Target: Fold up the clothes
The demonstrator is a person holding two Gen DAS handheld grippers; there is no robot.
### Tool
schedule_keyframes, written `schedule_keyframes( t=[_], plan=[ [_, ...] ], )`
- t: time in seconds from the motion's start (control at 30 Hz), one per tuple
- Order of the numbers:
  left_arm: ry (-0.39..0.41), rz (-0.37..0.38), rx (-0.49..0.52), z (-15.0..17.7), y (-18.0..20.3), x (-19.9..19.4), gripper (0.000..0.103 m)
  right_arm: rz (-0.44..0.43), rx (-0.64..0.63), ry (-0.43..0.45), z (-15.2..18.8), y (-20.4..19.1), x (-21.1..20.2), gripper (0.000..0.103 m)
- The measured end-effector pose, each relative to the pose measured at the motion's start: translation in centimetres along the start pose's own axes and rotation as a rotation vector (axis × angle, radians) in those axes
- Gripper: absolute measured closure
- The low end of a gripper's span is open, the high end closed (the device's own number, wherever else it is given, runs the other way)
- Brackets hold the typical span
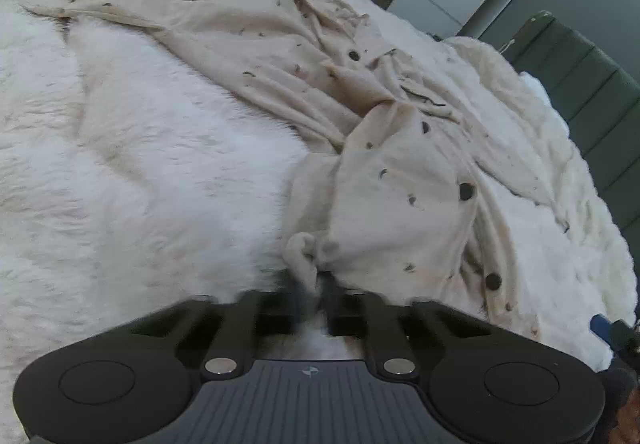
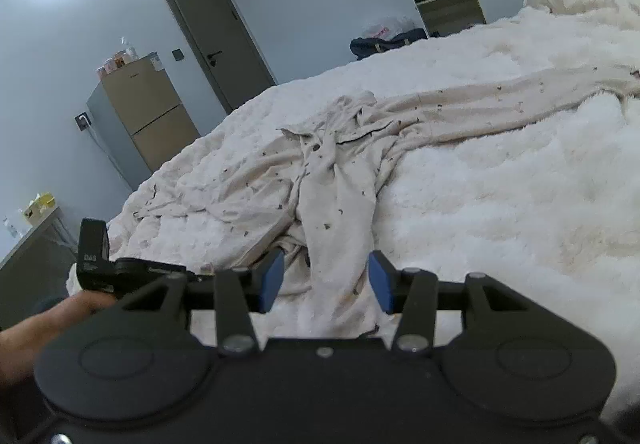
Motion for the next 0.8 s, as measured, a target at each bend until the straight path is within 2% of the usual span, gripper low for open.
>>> schedule_keyframes(
  t=[0.07,0.17,0.23,0.33,0.47,0.53,0.57,0.63,0.8],
  plan=[
    [0.041,0.024,0.028,-0.3,1.2,-1.5,0.100,0.020,0.010,-0.007,0.1,0.4,0.2,0.057],
    [0.148,0.090,0.064,-1.2,3.9,-6.2,0.100,0.022,0.040,0.006,0.0,1.0,0.0,0.057],
    [0.245,0.155,0.039,-1.9,5.1,-10.0,0.100,0.019,0.069,0.010,0.0,1.5,0.0,0.056],
    [0.304,0.168,0.016,-2.6,5.5,-12.9,0.100,0.017,0.108,0.018,-0.1,2.1,-0.1,0.056],
    [0.358,0.098,0.001,-2.8,4.7,-15.7,0.101,0.071,0.050,0.013,-0.1,1.9,0.3,0.055],
    [0.355,0.070,-0.020,-2.3,3.8,-16.0,0.101,0.107,0.002,0.000,0.1,1.6,0.5,0.054],
    [0.351,0.056,-0.033,-2.0,3.3,-16.1,0.101,0.128,-0.043,-0.020,0.3,1.3,0.8,0.054],
    [0.327,0.015,-0.060,-1.5,1.7,-16.2,0.101,0.147,-0.113,-0.070,1.0,0.8,1.4,0.044],
    [0.302,-0.066,-0.117,-0.8,-2.9,-16.5,0.100,0.181,-0.286,-0.198,3.1,-0.3,3.0,0.044]
  ],
)
Point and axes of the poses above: each gripper's, at about its wrist camera, not at the fingertips, and x roughly the way its jaws point, y to its right, z to its underside, the point moved 6 cm from there along x, roughly the way its jaws point, and after that the axes turned 4 degrees about -y, right-handed, at the moved point
